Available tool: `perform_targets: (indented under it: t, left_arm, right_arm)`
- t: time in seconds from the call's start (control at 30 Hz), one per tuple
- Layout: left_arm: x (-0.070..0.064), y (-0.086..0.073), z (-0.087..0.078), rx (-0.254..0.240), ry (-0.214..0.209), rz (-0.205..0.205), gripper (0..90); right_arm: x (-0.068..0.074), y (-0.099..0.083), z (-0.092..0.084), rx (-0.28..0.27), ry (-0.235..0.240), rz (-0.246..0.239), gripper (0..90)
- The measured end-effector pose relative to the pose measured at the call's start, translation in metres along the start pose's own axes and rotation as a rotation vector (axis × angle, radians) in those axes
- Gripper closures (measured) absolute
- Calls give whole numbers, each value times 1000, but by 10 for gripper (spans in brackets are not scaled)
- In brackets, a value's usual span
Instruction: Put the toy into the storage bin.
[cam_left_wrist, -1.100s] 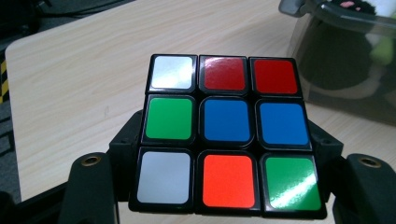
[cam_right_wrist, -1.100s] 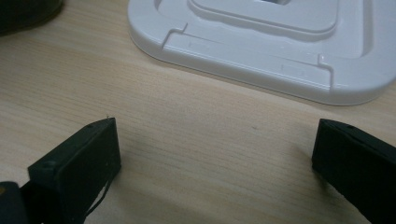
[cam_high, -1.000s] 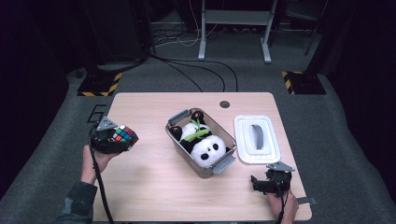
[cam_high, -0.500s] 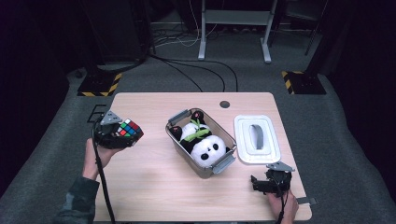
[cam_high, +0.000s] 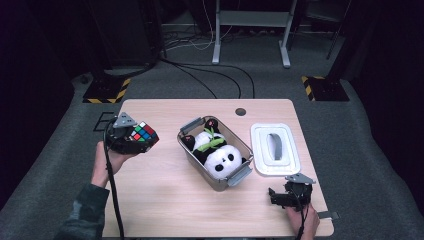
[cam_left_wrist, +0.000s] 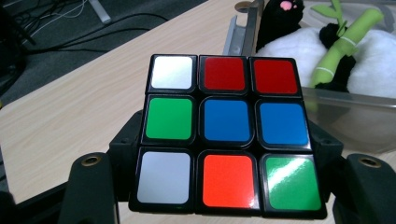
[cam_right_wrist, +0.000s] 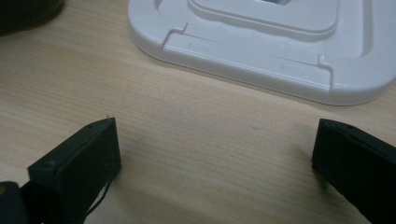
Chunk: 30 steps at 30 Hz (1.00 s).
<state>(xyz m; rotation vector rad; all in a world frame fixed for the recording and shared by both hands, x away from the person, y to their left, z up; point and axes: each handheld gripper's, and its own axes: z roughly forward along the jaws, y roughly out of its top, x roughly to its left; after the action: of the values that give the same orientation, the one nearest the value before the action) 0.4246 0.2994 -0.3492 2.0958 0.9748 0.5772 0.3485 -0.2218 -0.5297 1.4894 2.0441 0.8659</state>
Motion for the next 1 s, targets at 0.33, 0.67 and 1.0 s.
perform_targets:
  t: [0.33,0.67,1.0]
  left_arm:
    - [-7,22,7,-23,-9,9,338]
    - [-16,43,23,-33,-28,14,338]
    - [-26,62,44,-18,-62,33,338]
  right_arm:
    - [0,0,0,0,0,1,4]
    - [0,0,0,0,0,0,4]
    - [0,0,0,0,0,1,4]
